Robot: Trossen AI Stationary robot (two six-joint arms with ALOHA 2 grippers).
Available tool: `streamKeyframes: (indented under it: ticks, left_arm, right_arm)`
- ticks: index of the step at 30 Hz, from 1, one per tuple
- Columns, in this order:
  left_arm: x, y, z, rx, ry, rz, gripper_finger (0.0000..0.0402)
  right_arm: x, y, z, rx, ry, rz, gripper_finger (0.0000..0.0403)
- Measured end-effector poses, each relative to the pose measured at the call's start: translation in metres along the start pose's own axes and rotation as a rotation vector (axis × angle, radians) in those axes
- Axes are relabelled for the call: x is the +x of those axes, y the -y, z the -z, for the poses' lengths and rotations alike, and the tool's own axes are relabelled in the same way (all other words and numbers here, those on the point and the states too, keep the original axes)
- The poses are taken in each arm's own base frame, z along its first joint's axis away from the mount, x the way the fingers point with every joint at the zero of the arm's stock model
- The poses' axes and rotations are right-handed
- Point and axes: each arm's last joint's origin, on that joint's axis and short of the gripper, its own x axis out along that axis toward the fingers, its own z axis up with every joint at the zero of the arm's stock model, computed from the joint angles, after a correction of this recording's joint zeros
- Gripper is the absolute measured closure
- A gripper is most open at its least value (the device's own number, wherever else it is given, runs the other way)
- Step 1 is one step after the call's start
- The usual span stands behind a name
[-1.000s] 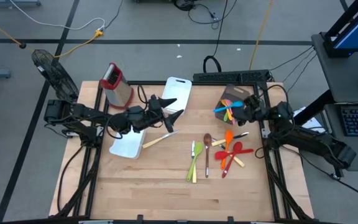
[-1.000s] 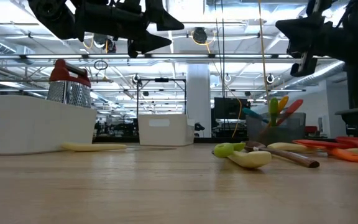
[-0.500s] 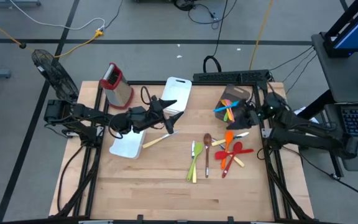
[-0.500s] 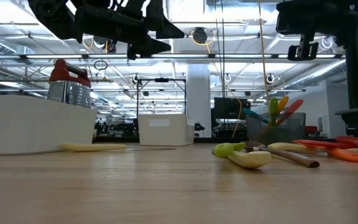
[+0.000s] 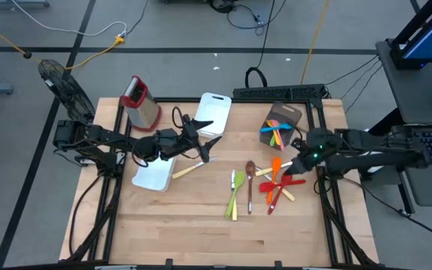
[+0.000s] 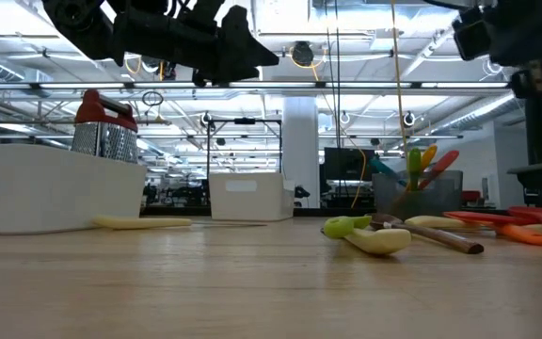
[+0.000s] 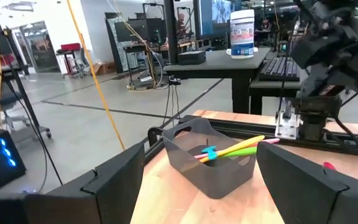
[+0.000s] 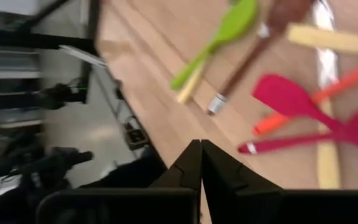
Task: Pick & Place Kitchen Items
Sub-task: Put the red serving spoon into the top white bin
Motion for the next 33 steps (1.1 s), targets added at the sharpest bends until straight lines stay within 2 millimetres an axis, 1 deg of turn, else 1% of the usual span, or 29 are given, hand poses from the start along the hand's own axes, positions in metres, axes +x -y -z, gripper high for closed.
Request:
streamKeyframes:
  ticks: [7, 12, 16, 23, 28, 33]
  left_arm:
    - [0.0, 0.0, 0.0, 0.011, -0.002, 0.0, 0.0091]
    - [0.0, 0.0, 0.002, 0.021, -0.02, 0.002, 0.0092]
    - [0.0, 0.0, 0.002, 0.026, -0.021, 0.002, 0.0091]
    - [0.0, 0.0, 0.002, 0.045, -0.022, 0.002, 0.0091]
    - [0.0, 0.0, 0.002, 0.046, -0.022, 0.002, 0.0091]
    - [0.0, 0.0, 0.002, 0.046, -0.022, 0.002, 0.0091]
  right_arm:
    - [0.009, 0.005, 0.018, 0.111, -0.051, 0.16, 0.0403]
    - [0.015, 0.007, 0.027, 0.185, -0.099, 0.247, 0.0403]
    - [0.018, 0.01, 0.034, 0.278, -0.131, 0.323, 0.0403]
    - [0.018, 0.013, 0.042, 0.326, -0.159, 0.378, 0.0401]
    - [0.018, 0.013, 0.042, 0.346, -0.112, 0.385, 0.0382]
    - [0.019, 0.013, 0.041, 0.351, -0.106, 0.388, 0.0348]
